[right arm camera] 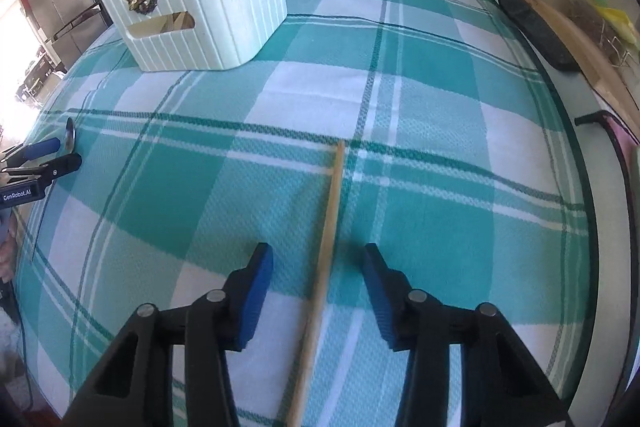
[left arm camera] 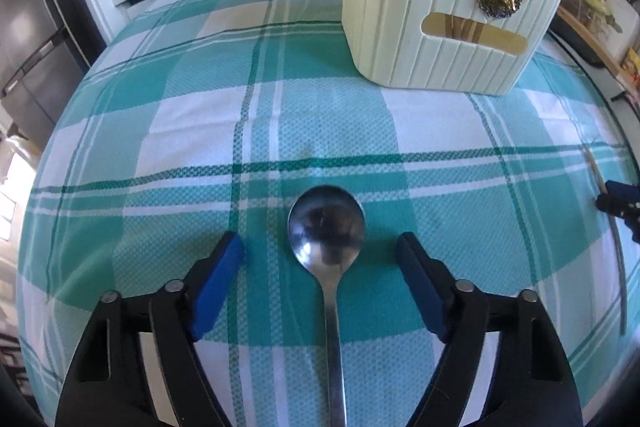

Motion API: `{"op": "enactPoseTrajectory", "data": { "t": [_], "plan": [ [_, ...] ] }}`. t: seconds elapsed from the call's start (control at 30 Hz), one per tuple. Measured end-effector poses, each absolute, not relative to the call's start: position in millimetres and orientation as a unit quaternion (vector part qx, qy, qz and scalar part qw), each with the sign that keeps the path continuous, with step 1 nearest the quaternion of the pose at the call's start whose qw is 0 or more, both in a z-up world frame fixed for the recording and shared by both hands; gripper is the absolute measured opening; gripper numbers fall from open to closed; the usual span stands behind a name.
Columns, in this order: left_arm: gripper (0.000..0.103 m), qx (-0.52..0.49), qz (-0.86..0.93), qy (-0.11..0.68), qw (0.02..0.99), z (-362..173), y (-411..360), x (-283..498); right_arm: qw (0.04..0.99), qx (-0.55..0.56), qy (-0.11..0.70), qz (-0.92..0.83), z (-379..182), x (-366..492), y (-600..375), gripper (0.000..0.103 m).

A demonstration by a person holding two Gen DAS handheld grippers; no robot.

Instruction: Organize utensils

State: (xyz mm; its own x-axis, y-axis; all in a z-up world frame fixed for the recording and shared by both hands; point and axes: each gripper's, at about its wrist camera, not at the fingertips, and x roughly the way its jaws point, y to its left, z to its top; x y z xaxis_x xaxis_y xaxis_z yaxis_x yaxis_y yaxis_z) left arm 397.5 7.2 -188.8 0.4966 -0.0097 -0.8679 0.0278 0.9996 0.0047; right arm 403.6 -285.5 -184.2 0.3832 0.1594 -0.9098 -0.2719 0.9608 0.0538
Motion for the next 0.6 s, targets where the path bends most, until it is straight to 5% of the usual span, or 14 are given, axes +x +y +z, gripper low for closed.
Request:
{"op": "enactPoseTrajectory", "data": {
  "t": [0.03,0.07,0.13,0.6],
  "plan": [
    [0.041,0.009,-0.014,0.497,0.868,-187,6,399,0.832,-0.054,0.538,0.124,-184,410,-284,0.025],
    [0.037,0.008,-0.016,0.493,0.87,-186,7,401,0.834,-0.055,0.536,0.121,-184,417,-282,0.015],
    [0.036,-0.005,-0.022,0.492,0.87,-185,11,403,0.836,-0.043,0.535,0.116,-185,428,-282,0.006],
    [0.036,-0.034,-0.089,0.373,0.923,-84,23,323,0.91,0.073,0.369,0.176,-63,330,-306,0.006]
  ]
}}
